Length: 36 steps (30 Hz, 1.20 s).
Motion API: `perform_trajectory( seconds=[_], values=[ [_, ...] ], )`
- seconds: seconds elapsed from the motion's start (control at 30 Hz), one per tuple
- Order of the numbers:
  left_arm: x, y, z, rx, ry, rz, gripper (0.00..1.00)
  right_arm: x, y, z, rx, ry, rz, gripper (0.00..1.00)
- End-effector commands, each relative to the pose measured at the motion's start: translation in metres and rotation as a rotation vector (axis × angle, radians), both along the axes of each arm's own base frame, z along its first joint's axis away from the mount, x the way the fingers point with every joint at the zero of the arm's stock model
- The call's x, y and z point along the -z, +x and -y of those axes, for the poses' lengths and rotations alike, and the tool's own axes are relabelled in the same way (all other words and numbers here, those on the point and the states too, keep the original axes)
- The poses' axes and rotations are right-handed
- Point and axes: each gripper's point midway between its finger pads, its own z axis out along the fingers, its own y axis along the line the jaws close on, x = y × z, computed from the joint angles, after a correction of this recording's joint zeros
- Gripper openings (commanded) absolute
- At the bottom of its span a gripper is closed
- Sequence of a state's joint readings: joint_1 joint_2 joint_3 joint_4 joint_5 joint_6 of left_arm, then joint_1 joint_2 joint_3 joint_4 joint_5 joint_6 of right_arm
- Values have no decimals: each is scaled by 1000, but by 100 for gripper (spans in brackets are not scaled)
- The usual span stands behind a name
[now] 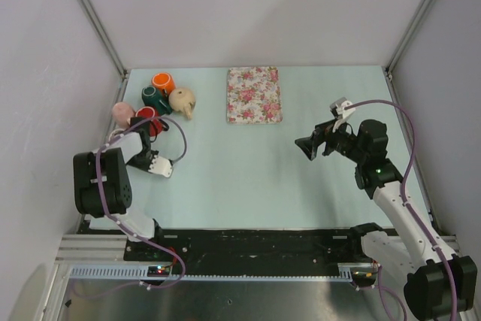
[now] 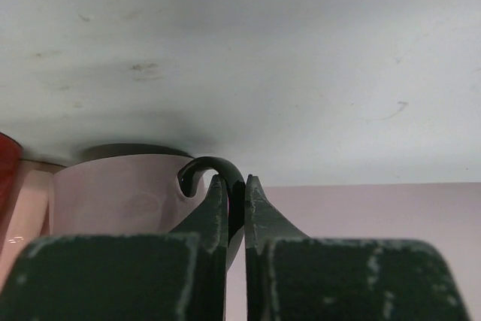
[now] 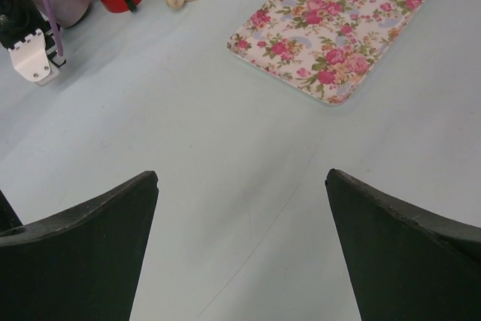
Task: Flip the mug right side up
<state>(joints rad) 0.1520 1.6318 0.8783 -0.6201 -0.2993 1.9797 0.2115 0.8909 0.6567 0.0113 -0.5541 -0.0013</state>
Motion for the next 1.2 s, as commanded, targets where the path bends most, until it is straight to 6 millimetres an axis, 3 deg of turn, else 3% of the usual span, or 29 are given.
perform_trajectory(
  seconds=[0.0, 0.13, 0.3, 0.43, 0.77, 0.93, 1.17],
  values=[
    [-2, 23, 42, 638, 25, -142, 0, -32, 3, -2, -19, 24, 104, 100],
    [-14, 36, 71, 530, -53, -19, 0, -34, 2, -3, -18, 40, 97, 100],
    [-38, 58, 126, 364, -191, 150, 0, -32, 13, -1, 58, 102, 32, 100],
    [-57, 63, 157, 214, -315, 218, 0, -28, 17, -8, 74, 173, -41, 100],
    [-79, 42, 201, 100, -509, 180, 0, -22, 16, -34, 10, 227, -105, 100],
    [-113, 43, 241, 6, -703, 205, 0, -10, 23, -48, 7, 290, -203, 100],
    [-153, 37, 283, -29, -881, 212, 0, 8, 40, -85, 1, 469, -439, 100]
  ],
)
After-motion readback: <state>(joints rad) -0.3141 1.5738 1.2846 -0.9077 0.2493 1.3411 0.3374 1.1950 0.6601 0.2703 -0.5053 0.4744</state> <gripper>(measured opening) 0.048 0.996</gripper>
